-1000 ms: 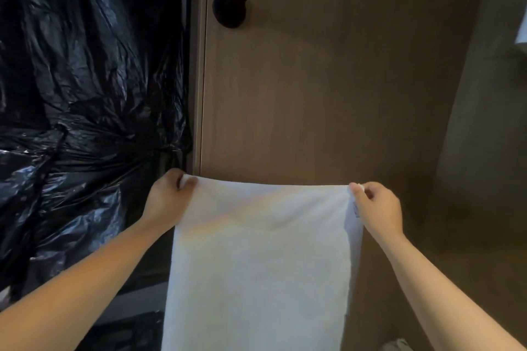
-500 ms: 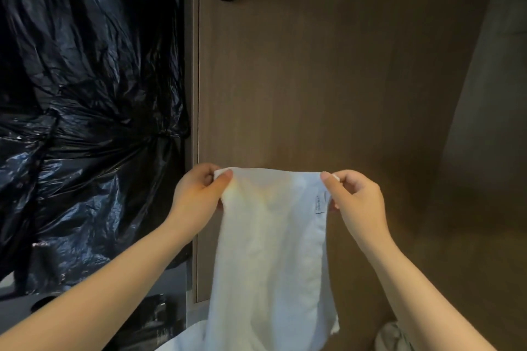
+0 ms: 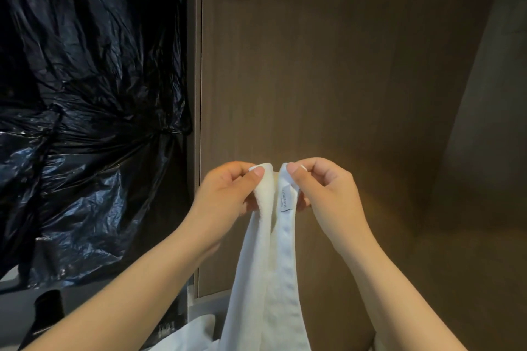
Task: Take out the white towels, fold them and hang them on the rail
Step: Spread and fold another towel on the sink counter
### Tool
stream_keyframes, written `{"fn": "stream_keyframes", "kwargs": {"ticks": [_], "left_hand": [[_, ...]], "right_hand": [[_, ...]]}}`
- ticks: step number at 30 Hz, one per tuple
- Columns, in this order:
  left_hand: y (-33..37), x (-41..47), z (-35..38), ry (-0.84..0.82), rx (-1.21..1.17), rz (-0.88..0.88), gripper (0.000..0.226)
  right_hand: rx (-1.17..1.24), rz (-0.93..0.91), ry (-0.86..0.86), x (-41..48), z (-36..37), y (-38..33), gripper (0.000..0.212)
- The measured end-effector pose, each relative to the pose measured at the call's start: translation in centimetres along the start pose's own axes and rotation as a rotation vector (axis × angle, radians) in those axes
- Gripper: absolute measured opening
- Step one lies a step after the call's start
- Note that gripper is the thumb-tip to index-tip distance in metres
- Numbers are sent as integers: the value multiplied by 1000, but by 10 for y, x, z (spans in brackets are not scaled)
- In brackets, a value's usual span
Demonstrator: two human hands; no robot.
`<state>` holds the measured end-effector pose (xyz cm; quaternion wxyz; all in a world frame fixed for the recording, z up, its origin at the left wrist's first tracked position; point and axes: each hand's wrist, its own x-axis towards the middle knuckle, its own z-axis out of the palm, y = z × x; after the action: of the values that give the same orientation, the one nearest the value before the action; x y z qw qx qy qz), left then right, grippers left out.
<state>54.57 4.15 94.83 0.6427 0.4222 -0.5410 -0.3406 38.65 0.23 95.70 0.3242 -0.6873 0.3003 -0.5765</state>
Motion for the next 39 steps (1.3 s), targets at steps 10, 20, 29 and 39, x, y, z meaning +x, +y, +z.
{"fn": "stream_keyframes", "kwargs": {"ticks": [10, 20, 29, 39], "left_hand": [[0, -23, -6, -140, -21, -25, 19], [-3, -38, -18, -184, -43, -40, 25], [6, -42, -24, -179, -17, 0, 27], [10, -44, -22, -147, 52, -17, 28]], "right_hand": [[-9, -43, -164, -17, -5, -8, 7], [56, -15, -449, -22, -21, -12, 18], [177, 36, -654, -20, -32, -13, 25], [-14, 7, -411, -23, -11, -17, 19]]}}
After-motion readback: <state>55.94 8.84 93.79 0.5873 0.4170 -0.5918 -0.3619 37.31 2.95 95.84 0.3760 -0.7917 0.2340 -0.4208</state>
